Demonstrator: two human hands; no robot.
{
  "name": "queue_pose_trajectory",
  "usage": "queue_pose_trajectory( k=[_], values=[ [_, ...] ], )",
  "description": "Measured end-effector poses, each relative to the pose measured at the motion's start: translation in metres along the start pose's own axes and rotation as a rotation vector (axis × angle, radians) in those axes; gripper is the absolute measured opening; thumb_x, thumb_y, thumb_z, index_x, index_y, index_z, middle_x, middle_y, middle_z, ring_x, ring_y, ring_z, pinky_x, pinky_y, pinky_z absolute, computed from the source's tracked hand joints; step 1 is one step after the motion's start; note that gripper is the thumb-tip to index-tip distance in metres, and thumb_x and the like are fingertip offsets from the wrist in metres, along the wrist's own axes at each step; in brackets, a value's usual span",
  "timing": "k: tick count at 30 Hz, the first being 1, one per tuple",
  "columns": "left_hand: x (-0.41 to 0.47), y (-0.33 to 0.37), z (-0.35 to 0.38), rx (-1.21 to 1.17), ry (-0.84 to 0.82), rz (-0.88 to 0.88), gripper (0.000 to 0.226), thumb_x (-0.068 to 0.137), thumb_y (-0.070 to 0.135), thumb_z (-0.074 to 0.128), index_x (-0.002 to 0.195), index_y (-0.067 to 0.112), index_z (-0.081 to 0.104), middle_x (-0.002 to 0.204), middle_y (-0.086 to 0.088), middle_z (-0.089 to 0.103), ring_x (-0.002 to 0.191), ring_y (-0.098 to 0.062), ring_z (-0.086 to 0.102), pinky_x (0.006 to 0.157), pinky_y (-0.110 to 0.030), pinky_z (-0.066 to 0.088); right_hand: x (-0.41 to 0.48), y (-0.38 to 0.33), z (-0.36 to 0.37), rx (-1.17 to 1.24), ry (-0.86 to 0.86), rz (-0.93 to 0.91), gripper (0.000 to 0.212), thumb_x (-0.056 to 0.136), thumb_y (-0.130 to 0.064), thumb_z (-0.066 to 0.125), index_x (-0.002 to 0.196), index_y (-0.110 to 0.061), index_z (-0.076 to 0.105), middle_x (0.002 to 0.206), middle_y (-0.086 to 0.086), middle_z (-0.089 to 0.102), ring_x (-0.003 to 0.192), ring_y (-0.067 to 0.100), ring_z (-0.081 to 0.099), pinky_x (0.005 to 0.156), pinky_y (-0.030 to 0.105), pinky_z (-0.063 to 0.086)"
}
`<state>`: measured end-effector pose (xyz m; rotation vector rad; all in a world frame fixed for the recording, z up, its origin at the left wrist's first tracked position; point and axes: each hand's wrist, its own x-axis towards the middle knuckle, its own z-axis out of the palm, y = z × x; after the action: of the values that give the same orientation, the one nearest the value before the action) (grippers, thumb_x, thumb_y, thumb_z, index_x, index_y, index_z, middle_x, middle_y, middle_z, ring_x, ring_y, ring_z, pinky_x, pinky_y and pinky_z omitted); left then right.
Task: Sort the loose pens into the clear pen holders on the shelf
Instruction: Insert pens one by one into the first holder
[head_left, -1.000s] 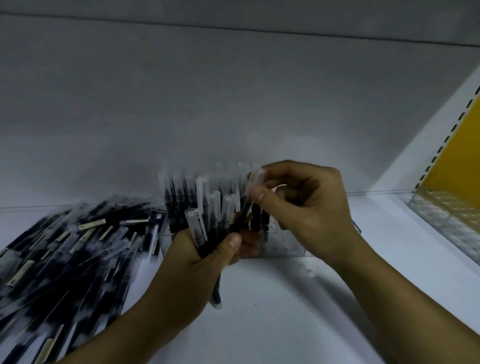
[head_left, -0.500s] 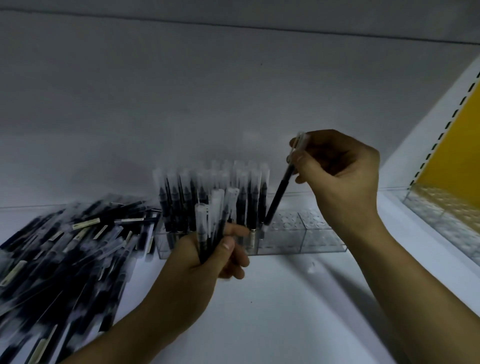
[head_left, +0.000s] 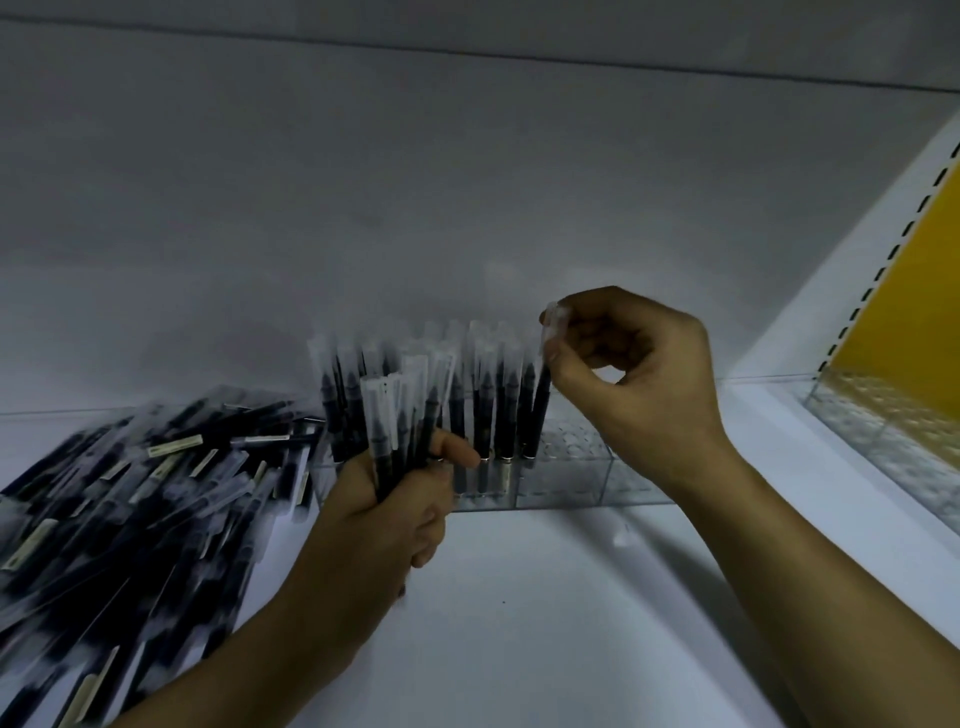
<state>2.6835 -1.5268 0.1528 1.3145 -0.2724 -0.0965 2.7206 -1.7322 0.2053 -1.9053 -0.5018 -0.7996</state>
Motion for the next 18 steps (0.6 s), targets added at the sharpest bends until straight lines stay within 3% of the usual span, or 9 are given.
queue_pose_trajectory(
  k=[3, 8, 11, 14, 16, 18],
  values=[
    [0.001, 0.001, -0.002, 0.002, 0.001, -0.034, 0.022, 0.078, 0.015, 0.05, 0.089, 0.004, 0.065, 0.051, 0.002, 0.033, 0.041, -0.009, 0.028, 0.039, -0.021, 0.023, -0.001, 0.002, 0.001, -0.06, -0.031, 0.002, 0.021, 0.086, -0.009, 0.075, 0.106, -0.017, 0.072, 0.082, -0.007, 0.07, 0.075, 0.016, 0.069, 0.069, 0.025, 0.06],
    [-0.002, 0.002, 0.0, 0.012, -0.008, -0.042, 0.02, 0.078, 0.013, 0.05, 0.08, 0.011, 0.07, 0.053, -0.001, 0.033, 0.043, -0.011, 0.029, 0.041, -0.023, 0.024, -0.002, 0.001, 0.001, -0.156, -0.123, -0.007, 0.035, 0.083, -0.01, 0.077, 0.11, -0.027, 0.064, 0.076, -0.011, 0.064, 0.072, 0.014, 0.068, 0.067, 0.025, 0.059],
    [-0.002, 0.003, 0.001, -0.023, -0.04, -0.06, 0.021, 0.077, 0.011, 0.049, 0.08, 0.009, 0.069, 0.053, -0.002, 0.034, 0.042, -0.011, 0.032, 0.04, -0.021, 0.03, -0.003, 0.003, 0.001, -0.244, -0.169, -0.024, 0.039, 0.082, -0.014, 0.078, 0.114, -0.026, 0.061, 0.076, -0.012, 0.061, 0.071, 0.014, 0.065, 0.062, 0.024, 0.056],
    [-0.002, 0.005, 0.001, -0.047, -0.092, -0.09, 0.021, 0.078, 0.015, 0.051, 0.079, 0.012, 0.072, 0.053, -0.001, 0.036, 0.042, -0.011, 0.034, 0.041, -0.022, 0.031, -0.003, -0.001, 0.001, -0.316, -0.107, -0.11, 0.034, 0.083, -0.021, 0.077, 0.113, -0.023, 0.061, 0.08, -0.01, 0.058, 0.069, 0.016, 0.059, 0.057, 0.021, 0.049],
    [-0.003, 0.006, 0.001, -0.052, -0.13, -0.091, 0.017, 0.078, 0.019, 0.056, 0.079, 0.013, 0.073, 0.054, -0.002, 0.038, 0.044, -0.011, 0.035, 0.043, -0.023, 0.03, -0.004, -0.006, 0.002, -0.261, -0.039, -0.14, 0.027, 0.085, -0.026, 0.076, 0.109, -0.02, 0.064, 0.076, -0.008, 0.056, 0.06, 0.015, 0.052, 0.054, 0.019, 0.042],
    [-0.004, 0.006, 0.001, -0.063, -0.17, -0.088, 0.017, 0.072, 0.026, 0.065, 0.079, 0.012, 0.073, 0.055, -0.002, 0.039, 0.045, -0.012, 0.035, 0.045, -0.023, 0.03, -0.006, -0.012, 0.004, -0.051, -0.059, -0.08, 0.025, 0.086, -0.028, 0.077, 0.106, -0.018, 0.066, 0.07, -0.008, 0.056, 0.05, 0.013, 0.045, 0.05, 0.021, 0.039]
  ],
)
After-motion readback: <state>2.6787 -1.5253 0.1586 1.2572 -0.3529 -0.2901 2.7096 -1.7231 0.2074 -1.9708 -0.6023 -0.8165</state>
